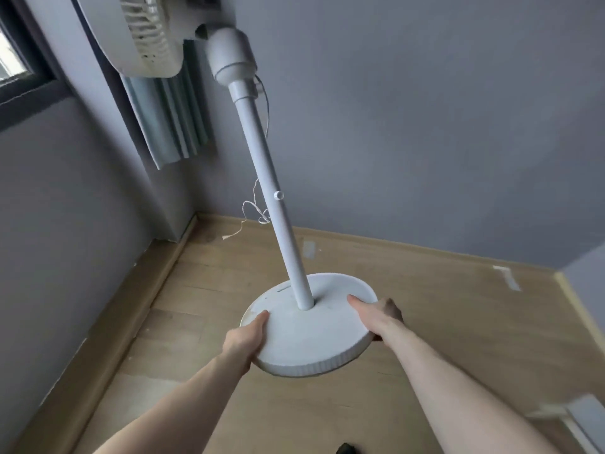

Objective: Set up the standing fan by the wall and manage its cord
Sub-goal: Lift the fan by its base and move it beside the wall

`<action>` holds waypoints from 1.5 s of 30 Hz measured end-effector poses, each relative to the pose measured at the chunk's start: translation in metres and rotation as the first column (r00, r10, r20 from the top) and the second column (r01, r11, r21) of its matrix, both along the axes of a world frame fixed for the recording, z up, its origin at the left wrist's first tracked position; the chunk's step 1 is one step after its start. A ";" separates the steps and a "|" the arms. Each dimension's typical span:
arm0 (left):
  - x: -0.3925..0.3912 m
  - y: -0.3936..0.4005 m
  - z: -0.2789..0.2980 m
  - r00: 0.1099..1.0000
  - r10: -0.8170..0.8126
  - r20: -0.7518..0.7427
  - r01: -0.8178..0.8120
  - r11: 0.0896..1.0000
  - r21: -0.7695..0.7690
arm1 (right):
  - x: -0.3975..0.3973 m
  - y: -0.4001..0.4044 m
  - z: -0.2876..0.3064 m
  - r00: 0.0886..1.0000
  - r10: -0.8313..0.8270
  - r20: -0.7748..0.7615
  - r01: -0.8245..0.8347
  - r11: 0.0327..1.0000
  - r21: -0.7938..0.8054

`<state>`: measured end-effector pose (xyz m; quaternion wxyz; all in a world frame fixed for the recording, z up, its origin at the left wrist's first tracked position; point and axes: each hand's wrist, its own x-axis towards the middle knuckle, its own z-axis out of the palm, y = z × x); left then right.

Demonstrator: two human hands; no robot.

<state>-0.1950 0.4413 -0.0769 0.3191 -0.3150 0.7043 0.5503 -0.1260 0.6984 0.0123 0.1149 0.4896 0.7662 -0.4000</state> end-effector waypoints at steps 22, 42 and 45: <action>0.077 0.379 0.035 0.983 -0.174 -0.065 0.179 0.980 0.085 | 0.131 0.352 0.053 0.986 -0.158 -0.045 0.161 0.985 0.070; -0.020 0.696 0.061 0.893 -0.424 -0.149 0.439 0.895 0.081 | 0.102 0.618 0.078 0.901 -0.409 -0.141 0.424 0.900 0.101; -0.022 0.739 0.062 0.883 -0.442 -0.159 0.456 0.888 0.059 | 0.106 0.657 0.073 0.891 -0.433 -0.141 0.446 0.891 0.082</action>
